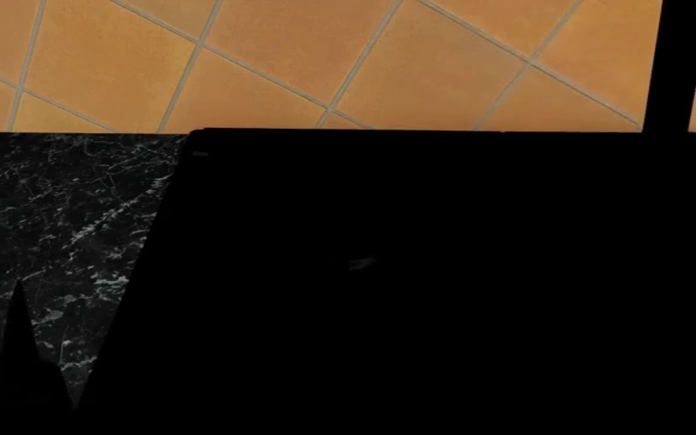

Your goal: Pick the cheese from the counter and place it in the microwave.

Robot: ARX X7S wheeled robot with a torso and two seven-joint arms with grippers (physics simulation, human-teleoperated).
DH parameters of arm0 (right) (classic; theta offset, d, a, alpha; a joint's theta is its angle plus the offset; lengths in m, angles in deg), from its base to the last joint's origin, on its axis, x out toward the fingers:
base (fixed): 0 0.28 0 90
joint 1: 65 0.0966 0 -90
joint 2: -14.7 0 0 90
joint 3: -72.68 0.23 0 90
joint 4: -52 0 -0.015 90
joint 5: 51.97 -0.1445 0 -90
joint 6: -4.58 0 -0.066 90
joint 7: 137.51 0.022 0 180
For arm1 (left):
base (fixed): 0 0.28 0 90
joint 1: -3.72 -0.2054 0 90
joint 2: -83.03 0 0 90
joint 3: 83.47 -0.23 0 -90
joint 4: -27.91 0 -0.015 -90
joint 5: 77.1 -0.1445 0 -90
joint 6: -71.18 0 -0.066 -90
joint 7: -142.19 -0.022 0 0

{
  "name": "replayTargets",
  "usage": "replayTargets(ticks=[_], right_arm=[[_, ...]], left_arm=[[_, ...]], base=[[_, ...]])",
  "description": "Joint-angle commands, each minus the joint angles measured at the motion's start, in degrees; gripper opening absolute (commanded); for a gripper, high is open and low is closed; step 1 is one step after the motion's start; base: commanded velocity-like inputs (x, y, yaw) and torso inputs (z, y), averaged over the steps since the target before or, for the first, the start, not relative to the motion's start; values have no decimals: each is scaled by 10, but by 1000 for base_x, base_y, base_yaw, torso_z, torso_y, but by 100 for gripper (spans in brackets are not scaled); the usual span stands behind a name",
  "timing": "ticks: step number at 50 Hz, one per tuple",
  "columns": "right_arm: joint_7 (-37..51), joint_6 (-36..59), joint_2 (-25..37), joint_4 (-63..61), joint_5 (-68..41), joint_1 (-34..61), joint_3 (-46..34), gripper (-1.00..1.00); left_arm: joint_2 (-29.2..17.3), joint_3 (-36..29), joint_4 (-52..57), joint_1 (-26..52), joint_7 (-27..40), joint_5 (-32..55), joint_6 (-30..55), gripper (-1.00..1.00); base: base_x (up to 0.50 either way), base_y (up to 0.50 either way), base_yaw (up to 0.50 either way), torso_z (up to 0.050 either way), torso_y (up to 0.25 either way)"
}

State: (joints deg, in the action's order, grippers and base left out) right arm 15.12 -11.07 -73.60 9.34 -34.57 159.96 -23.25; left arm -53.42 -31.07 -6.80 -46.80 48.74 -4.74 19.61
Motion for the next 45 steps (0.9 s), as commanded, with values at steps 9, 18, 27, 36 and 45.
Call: replayTargets(ticks=[9,18,27,36,45], right_arm=[[-49,30,-17,-49,33,0,10,100],[-114,55,-17,-107,68,0,-18,100],[-252,126,-17,-213,160,0,-27,100],[-428,156,-17,-263,312,0,-56,100],[-626,156,-17,-312,526,-40,-38,100]], left_arm=[[8,21,-2,-1,-34,19,-20,100],[8,22,-3,-4,-34,14,-20,100],[10,22,-3,-2,-31,17,-17,100],[3,27,-2,-3,-33,18,-19,100],[-2,33,-4,-2,-32,21,-22,100]], base=[[0,0,0,0,0],[0,0,0,0,0],[0,0,0,0,0],[0,0,0,0,0],[0,0,0,0,0]])
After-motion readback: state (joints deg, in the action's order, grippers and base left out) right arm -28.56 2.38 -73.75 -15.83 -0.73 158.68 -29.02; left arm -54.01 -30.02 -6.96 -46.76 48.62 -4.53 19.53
